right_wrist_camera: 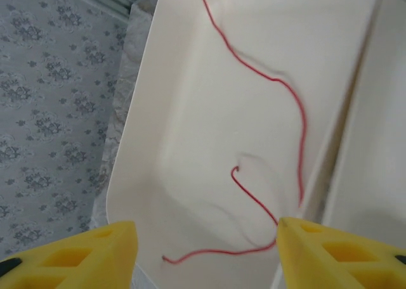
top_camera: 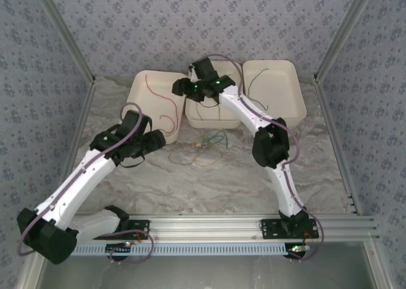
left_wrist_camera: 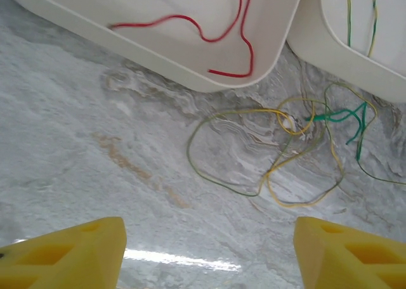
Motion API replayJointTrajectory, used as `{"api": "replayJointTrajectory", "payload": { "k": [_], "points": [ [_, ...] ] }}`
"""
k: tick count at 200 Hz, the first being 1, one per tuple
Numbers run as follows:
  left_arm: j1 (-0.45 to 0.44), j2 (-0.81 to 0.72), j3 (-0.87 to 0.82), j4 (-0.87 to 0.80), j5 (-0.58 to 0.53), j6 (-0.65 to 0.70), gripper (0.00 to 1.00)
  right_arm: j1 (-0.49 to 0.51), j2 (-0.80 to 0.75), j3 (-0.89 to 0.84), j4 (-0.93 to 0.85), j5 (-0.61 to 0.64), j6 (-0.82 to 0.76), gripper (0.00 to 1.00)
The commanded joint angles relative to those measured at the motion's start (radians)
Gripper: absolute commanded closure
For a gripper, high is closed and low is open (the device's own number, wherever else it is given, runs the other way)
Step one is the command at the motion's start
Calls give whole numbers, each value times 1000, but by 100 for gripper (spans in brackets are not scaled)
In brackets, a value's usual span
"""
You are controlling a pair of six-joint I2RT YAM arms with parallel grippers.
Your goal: Untangle the cables
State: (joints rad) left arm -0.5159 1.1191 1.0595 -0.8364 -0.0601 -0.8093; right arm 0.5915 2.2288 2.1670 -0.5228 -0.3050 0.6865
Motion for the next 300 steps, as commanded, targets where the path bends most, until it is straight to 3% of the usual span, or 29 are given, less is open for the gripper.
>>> {"api": "replayJointTrajectory", "payload": {
  "k": [1,23,60,78,91,132,161,177,235,257,300],
  "points": [
    [6,68,-10,102,124,31,34,-19,-188,-194,41,98,-43,42],
    [-10,135,-26,197,173,40,42,-44,-373,-437,70,172,-3,50],
    [-73,250,-18,258,191,103,49,-95,-651,-776,-68,283,192,49],
    [-101,309,-4,267,198,121,54,-133,-708,-893,-140,169,293,47],
    [-110,347,-4,282,205,112,59,-131,-725,-964,-94,76,347,56],
    [-110,434,-9,364,257,74,64,-32,-624,-932,-83,48,423,65],
    [-112,480,2,388,272,72,68,-33,-547,-945,-82,34,493,65],
    [-113,487,3,401,272,72,68,-46,-508,-965,14,1,542,64],
    [-139,512,17,413,263,85,68,-88,-355,-888,61,7,585,64],
    [-153,534,42,401,255,101,64,-99,-329,-880,66,10,586,65],
    [-177,608,104,360,222,126,46,-99,-307,-876,54,17,591,65]
  ]
}}
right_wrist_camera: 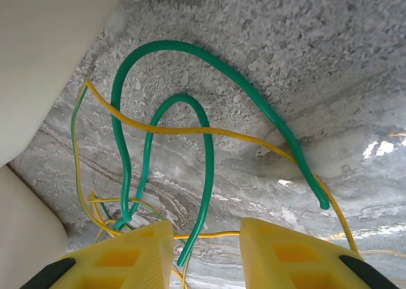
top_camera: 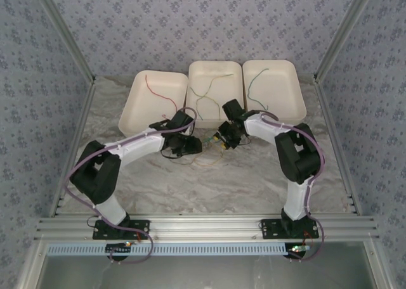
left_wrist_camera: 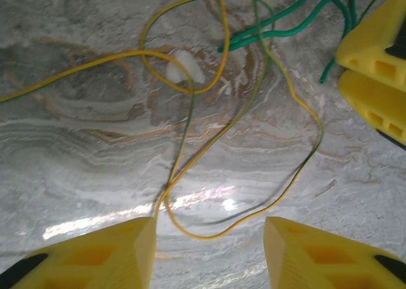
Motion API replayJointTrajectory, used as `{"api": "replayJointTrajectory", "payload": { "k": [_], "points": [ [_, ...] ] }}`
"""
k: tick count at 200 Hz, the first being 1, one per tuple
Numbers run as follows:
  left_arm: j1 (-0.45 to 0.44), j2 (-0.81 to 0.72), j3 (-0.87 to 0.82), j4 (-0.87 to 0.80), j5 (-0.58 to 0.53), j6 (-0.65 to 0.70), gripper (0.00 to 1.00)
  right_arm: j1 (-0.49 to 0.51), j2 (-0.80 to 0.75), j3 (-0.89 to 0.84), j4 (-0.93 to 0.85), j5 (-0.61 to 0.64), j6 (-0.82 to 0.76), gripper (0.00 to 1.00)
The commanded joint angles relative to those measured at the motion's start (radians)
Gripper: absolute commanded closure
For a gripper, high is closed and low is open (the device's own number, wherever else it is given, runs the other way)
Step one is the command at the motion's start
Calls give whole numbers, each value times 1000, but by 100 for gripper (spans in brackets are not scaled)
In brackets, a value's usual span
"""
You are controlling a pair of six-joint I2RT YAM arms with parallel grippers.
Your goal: Untangle the cables
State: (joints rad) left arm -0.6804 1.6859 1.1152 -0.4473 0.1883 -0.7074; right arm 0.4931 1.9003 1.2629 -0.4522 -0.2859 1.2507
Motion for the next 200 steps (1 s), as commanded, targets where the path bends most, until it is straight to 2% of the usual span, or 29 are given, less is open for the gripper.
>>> {"api": "replayJointTrajectory", "payload": {
  "k": [1,17,34,47,79,107,136,144,151,166,200],
  "points": [
    [-13,43,49,-29,-27,23,45,-1,23,28,-15,-2,27,65],
    [-12,76,71,-29,-30,17,42,-1,49,29,7,7,22,67],
    [-12,110,99,-39,-40,16,40,-9,82,42,20,8,13,77],
    [-13,140,126,-54,-47,21,38,-12,99,61,-1,19,-6,80],
    [-35,215,182,-76,-65,58,33,-19,71,59,-35,36,-40,100],
    [-85,296,267,-146,-132,99,29,-18,12,31,-65,45,-64,100],
    [-108,335,275,-185,-214,73,32,-15,-86,-19,-93,66,-82,100],
    [-109,343,265,-177,-217,71,37,-17,-112,-28,-104,72,-92,100],
    [-108,347,258,-172,-221,73,49,-20,-133,-34,-119,77,-103,100],
    [-108,357,252,-200,-275,73,100,-30,-180,-40,-171,97,-134,100],
    [-86,285,137,-207,-316,43,100,-118,-334,-94,-265,144,-258,100]
  ]
}}
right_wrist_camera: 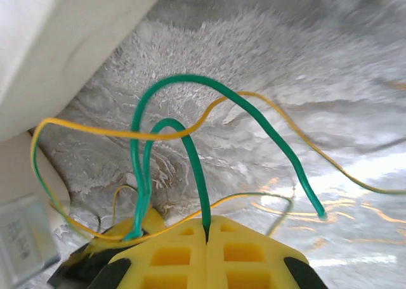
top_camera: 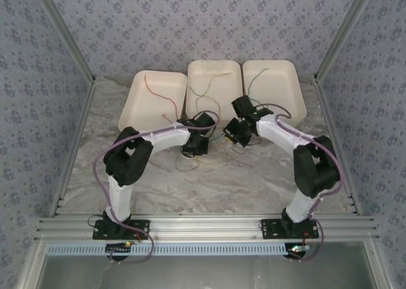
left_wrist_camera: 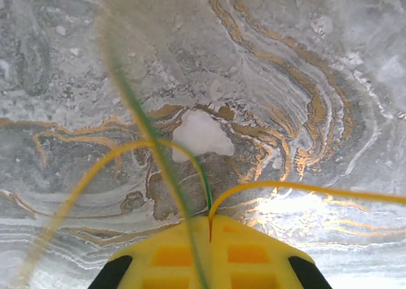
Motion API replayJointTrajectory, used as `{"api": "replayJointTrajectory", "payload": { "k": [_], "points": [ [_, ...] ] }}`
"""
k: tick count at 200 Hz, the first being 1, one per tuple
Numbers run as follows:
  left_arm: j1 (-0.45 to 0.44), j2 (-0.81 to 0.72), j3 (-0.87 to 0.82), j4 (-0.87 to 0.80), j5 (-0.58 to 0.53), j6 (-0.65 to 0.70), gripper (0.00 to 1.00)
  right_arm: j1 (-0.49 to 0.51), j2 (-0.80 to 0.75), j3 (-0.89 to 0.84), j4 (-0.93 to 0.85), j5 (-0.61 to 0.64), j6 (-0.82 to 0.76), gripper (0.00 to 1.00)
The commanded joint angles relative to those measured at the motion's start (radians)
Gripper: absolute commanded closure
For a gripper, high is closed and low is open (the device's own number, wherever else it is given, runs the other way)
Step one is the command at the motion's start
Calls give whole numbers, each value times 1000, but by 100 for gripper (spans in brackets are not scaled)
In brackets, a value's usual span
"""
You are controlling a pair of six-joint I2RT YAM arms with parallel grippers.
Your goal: Untangle the cables
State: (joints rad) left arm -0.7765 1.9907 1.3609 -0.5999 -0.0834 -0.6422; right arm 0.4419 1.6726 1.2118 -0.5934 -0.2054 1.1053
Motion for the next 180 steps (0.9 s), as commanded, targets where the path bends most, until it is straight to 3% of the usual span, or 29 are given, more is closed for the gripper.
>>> {"api": "replayJointTrajectory", "payload": {
  "k": [1,37,76,180],
  "points": [
    [11,-24,-115,-54,-46,-23,100,-72,-113,-44,-126,64,-117,100],
    [50,-148,-265,-35,-34,-60,100,-228,-244,21,-233,118,-293,100],
    [81,-201,-308,-42,-41,-82,100,-342,-285,121,-313,178,-420,100],
    [133,-327,-444,-60,-89,-106,100,-544,-224,550,-292,283,-410,100]
  ]
}}
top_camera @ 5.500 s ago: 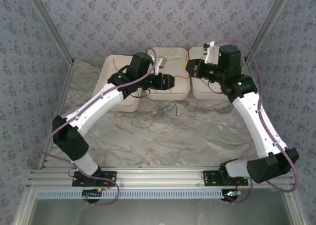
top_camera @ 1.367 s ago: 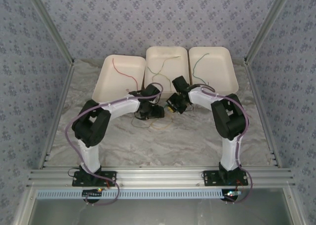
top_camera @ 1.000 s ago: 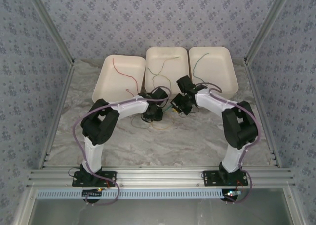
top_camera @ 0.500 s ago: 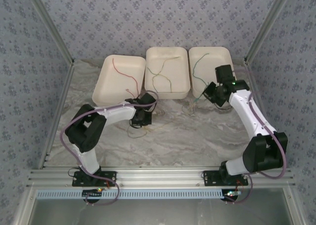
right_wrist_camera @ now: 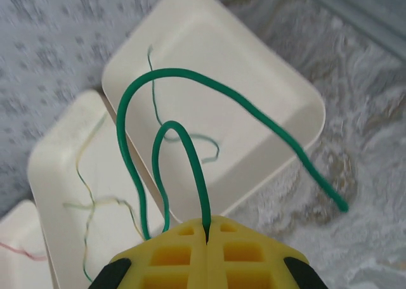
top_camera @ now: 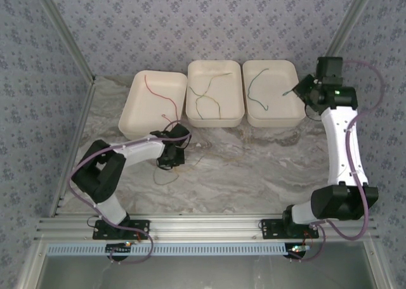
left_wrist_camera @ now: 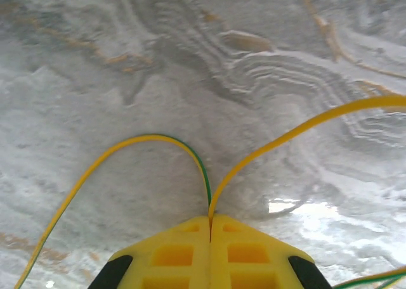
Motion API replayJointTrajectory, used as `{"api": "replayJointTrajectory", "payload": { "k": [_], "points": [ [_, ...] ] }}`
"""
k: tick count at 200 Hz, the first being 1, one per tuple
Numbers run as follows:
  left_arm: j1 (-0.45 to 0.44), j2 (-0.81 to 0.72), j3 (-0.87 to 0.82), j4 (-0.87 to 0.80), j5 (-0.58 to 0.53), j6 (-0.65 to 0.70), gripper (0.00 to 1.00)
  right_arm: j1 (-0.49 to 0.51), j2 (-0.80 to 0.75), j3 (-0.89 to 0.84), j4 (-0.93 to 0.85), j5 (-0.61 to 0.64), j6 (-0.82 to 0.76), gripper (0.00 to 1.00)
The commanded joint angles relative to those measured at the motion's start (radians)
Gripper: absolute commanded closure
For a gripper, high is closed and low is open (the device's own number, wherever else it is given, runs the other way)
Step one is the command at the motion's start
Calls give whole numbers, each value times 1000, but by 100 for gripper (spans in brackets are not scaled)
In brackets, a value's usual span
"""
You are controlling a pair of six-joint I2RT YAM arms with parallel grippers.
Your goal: Untangle the cables
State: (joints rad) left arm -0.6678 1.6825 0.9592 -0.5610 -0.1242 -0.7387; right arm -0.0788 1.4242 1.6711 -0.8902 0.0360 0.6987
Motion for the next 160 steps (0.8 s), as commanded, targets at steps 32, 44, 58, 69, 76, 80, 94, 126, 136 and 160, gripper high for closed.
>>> {"api": "replayJointTrajectory", "payload": {
  "k": [32,44,58,69,76,80,94,126,136,160],
  "points": [
    [38,-34,-24,-72,-8,12,100,-1,31,139,74,-31,-17,100],
    [31,-51,2,-52,26,23,100,32,13,106,140,-107,-55,100],
    [19,-87,48,-48,44,31,91,83,-14,51,213,-206,-122,100],
    [15,-124,94,-51,60,35,64,134,-34,19,228,-242,-171,100],
    [15,-150,127,-55,63,35,49,160,-49,-8,243,-283,-200,100],
    [14,-165,147,-59,63,35,44,177,-58,-24,251,-303,-216,100],
    [18,-204,231,-67,81,47,33,222,-93,-92,282,-383,-276,100],
    [47,-234,401,-65,186,65,32,301,-139,-216,342,-525,-374,100],
    [65,-232,430,-46,250,67,33,337,-139,-230,318,-513,-423,100],
    [108,-212,476,-13,391,39,36,401,-142,-265,295,-494,-499,100]
  ]
}}
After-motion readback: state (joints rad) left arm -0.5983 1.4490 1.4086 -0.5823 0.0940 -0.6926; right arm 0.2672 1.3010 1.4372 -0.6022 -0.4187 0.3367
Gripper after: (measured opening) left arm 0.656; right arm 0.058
